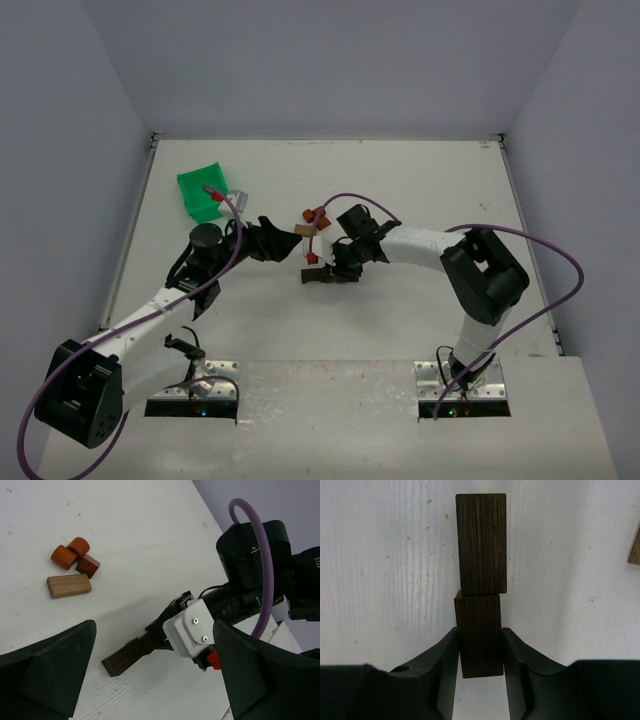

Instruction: Build the wood block tower

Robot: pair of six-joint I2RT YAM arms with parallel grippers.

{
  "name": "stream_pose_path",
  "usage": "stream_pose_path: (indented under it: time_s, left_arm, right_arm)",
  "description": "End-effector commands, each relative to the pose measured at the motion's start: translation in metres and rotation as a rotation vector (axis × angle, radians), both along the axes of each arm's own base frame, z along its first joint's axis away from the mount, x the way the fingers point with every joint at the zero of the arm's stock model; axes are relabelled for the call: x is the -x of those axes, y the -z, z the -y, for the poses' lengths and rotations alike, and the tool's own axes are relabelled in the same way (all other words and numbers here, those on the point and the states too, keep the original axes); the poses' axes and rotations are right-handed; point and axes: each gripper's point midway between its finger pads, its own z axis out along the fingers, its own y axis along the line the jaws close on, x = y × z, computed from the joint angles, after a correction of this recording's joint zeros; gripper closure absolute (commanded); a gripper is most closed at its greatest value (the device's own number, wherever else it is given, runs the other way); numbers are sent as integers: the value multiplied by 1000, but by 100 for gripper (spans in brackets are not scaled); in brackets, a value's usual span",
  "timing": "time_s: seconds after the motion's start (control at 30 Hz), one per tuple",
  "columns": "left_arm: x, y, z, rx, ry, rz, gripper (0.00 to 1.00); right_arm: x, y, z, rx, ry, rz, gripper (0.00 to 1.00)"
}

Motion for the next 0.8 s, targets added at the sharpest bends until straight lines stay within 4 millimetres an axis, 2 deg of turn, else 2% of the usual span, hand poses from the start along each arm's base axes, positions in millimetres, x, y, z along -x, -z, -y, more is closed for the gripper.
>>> stream_pose_path:
  time_s: [0.0, 0.27, 0.77]
  left_arm:
    - [0, -12, 0, 13, 12, 69, 0]
    - [2, -15, 3, 18, 33, 78, 0]
    - [6, -16, 5, 24, 53, 84, 0]
  right_arm:
    - [-8, -9, -14, -26, -12, 20, 58]
    - [-13, -9, -15, -24, 6, 46, 49]
    - [-17, -14, -23, -48, 14, 67, 45]
